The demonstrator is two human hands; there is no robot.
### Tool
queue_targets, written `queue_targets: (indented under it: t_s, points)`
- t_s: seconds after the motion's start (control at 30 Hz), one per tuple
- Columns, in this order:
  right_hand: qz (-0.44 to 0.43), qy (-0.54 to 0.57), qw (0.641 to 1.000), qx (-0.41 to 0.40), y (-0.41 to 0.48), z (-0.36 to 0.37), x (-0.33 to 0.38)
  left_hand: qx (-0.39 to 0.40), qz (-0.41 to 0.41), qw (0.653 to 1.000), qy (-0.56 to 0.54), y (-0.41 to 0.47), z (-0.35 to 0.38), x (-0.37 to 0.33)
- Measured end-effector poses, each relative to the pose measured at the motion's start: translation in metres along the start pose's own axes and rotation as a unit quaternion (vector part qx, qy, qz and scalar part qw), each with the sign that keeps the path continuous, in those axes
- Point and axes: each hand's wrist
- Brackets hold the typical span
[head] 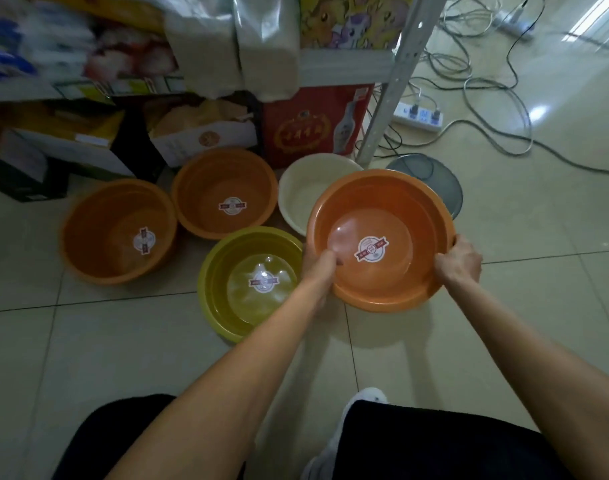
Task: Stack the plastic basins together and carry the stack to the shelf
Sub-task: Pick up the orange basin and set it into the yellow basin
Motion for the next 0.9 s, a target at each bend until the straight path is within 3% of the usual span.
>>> queue_targets:
  t_s: [0.2, 0.4, 0.5, 0.73, 0.9]
  points:
    - [-0.121, 0.031, 0.991, 0.051, -0.076, 0.04, 0.054, -0.065, -0.055, 0.996, -0.002, -0.024, -0.097, -0.046]
    - [-0.165, 0.096, 0.972, 0.133, -0.13, 0.106, 0.081, -0.106, -0.09, 0.99, 0.03, -0.023, -0.189, -0.006]
    - [-0.222, 0.057, 0.961, 0.154, -0.148, 0.142, 0.074, -0.117, -0.107, 0.986, 0.051, -0.02, -0.216, 0.028]
    - [-0.146, 0.012, 0.973, 0.179, -0.159, 0.197, 0.046, -0.061, -0.054, 0.99, 0.115, 0.005, -0.235, 0.085]
    - [-0.233, -0.112, 0.942, 0.214, -0.15, 0.21, 0.03, -0.05, -0.051, 0.989, 0.128, 0.039, -0.231, 0.11]
Point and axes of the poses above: each hand's wrist, its own y-axis towards the middle knuckle, its own z-axis out of the palm, x = y × z, and after that the axes turned 2 degrees about z, right-handed
